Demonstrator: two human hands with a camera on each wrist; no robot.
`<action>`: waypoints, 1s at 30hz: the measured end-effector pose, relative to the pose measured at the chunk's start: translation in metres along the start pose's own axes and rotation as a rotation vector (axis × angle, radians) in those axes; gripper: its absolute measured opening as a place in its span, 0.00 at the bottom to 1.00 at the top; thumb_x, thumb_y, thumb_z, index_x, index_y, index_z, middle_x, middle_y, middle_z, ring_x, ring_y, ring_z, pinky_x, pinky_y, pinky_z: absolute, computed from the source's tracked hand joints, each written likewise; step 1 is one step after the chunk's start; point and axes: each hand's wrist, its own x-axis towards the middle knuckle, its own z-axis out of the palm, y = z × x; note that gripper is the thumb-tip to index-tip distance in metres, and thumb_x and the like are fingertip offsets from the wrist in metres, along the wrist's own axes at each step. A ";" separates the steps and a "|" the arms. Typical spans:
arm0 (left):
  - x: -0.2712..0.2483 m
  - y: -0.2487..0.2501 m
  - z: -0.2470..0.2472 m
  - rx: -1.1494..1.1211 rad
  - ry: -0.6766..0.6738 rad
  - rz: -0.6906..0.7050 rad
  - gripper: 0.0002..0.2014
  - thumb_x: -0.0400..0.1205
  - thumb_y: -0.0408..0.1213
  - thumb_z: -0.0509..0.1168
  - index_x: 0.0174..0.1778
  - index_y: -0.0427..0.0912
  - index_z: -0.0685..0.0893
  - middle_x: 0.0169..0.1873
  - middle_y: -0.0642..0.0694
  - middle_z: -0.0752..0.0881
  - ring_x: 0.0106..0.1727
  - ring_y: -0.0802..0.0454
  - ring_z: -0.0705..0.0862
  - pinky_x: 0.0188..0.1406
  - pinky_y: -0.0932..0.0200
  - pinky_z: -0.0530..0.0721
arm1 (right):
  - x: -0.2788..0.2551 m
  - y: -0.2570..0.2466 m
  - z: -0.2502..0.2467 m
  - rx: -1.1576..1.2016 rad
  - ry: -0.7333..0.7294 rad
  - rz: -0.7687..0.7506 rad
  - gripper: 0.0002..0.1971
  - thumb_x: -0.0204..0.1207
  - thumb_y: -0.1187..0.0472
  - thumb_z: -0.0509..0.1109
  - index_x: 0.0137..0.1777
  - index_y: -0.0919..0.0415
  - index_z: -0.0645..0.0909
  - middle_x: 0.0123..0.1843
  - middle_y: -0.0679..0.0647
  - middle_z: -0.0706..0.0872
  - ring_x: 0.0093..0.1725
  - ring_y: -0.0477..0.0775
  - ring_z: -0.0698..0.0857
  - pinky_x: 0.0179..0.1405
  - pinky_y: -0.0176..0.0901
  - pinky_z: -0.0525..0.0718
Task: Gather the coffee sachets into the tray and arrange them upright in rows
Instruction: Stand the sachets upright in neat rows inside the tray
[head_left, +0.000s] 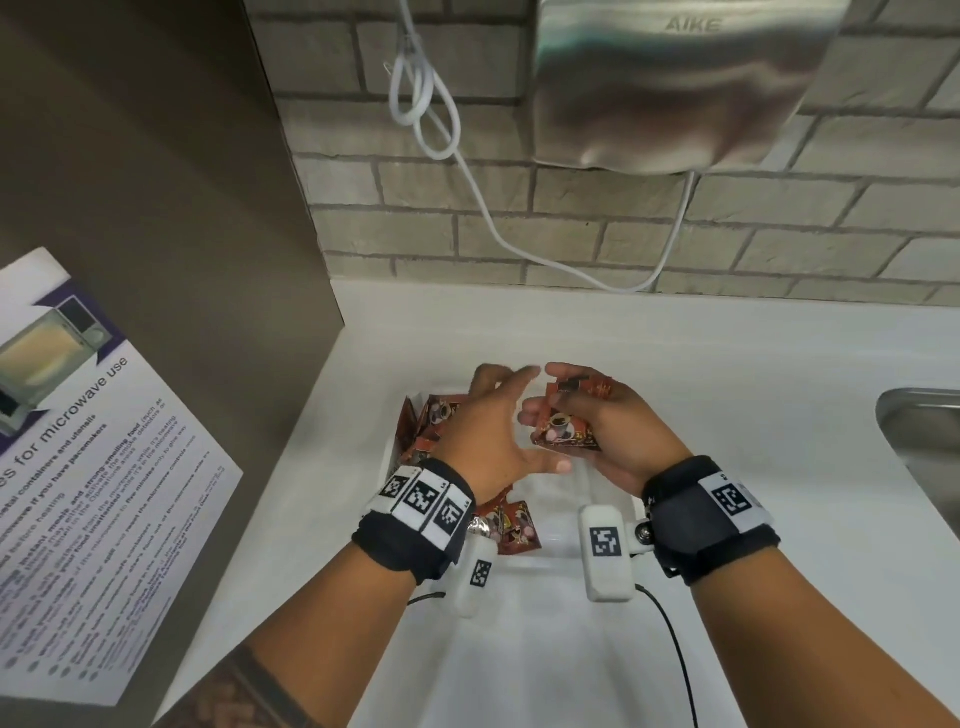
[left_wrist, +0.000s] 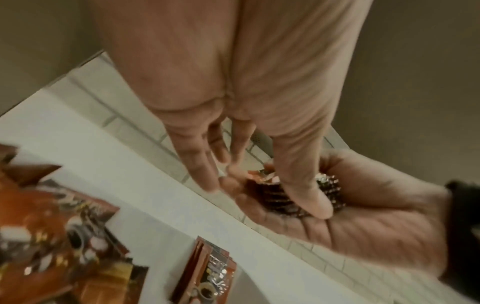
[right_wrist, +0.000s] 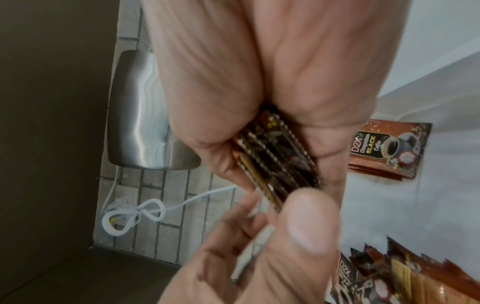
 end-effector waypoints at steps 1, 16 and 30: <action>0.000 0.002 -0.001 0.054 0.001 0.084 0.53 0.64 0.49 0.86 0.85 0.55 0.67 0.75 0.52 0.67 0.70 0.58 0.75 0.70 0.62 0.79 | -0.001 0.000 0.002 0.002 -0.011 -0.007 0.18 0.83 0.71 0.66 0.71 0.64 0.77 0.53 0.65 0.91 0.55 0.62 0.91 0.56 0.57 0.89; 0.006 0.007 -0.001 0.086 -0.150 0.370 0.39 0.72 0.35 0.81 0.79 0.53 0.76 0.74 0.55 0.76 0.68 0.71 0.72 0.67 0.83 0.66 | -0.009 0.005 0.015 0.127 -0.189 0.102 0.12 0.78 0.81 0.60 0.49 0.68 0.81 0.45 0.63 0.87 0.51 0.57 0.89 0.42 0.46 0.88; 0.023 0.003 -0.024 -0.084 -0.080 0.058 0.67 0.64 0.50 0.87 0.88 0.64 0.43 0.84 0.58 0.58 0.79 0.60 0.68 0.75 0.59 0.75 | -0.013 -0.001 -0.001 -0.322 0.023 -0.079 0.10 0.78 0.56 0.75 0.55 0.59 0.90 0.53 0.55 0.93 0.53 0.56 0.90 0.56 0.46 0.82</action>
